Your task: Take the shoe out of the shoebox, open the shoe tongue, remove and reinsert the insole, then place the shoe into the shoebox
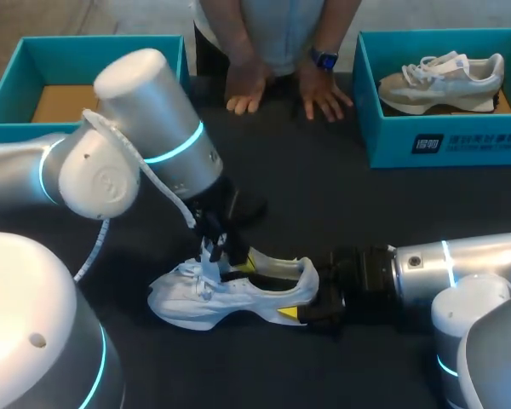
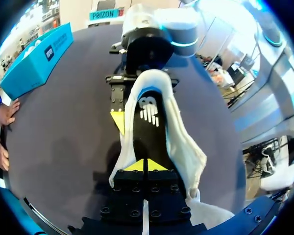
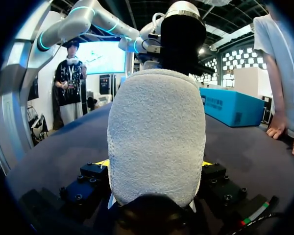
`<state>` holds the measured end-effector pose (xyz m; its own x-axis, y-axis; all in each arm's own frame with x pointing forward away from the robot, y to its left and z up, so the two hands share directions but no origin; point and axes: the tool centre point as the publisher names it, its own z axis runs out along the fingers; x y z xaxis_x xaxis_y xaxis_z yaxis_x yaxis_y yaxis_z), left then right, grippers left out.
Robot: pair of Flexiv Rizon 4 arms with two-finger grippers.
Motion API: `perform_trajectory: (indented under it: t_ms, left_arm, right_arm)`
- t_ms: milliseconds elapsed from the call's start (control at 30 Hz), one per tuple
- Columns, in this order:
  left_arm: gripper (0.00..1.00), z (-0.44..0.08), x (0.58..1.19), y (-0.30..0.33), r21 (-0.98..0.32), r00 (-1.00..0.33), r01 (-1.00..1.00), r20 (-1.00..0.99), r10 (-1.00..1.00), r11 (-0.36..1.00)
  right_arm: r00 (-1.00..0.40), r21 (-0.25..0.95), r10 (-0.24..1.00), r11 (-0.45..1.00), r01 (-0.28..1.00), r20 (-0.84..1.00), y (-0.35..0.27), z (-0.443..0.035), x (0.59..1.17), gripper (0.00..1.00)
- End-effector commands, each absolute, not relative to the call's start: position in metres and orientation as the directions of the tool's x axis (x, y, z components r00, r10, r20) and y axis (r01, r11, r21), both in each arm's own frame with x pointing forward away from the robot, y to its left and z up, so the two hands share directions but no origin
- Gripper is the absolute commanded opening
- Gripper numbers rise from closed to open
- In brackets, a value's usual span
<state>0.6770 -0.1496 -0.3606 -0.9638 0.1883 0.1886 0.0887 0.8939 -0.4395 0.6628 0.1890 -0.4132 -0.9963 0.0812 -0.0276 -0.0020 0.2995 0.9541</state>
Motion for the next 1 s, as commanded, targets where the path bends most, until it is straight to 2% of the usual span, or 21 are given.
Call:
perform_trajectory:
  t_ms: [33,433,567,1000]
  left_arm:
    - [0.00,-0.355,0.680,-0.142,-0.526,-0.950,0.076,0.220,0.222,0.847]
    - [0.00,-0.341,0.672,-0.149,-0.547,-0.933,0.126,0.219,0.287,0.828]
    - [0.00,-0.343,0.659,-0.161,-0.475,-0.939,0.201,0.154,0.306,0.856]
    - [0.00,-0.368,0.652,-0.180,-0.335,-0.932,0.258,0.160,0.325,0.906]
  right_arm:
    - [-0.996,0.953,0.082,0.303,-0.002,-0.028,0.191,-0.413,0.660,0.00]
    - [-0.996,0.953,0.082,0.303,-0.002,-0.028,0.191,-0.413,0.660,0.00]
    - [-0.996,0.953,0.082,0.303,-0.002,-0.028,0.191,-0.413,0.660,0.00]
    - [-0.996,0.953,0.082,0.303,-0.002,-0.028,0.191,-0.413,0.660,0.00]
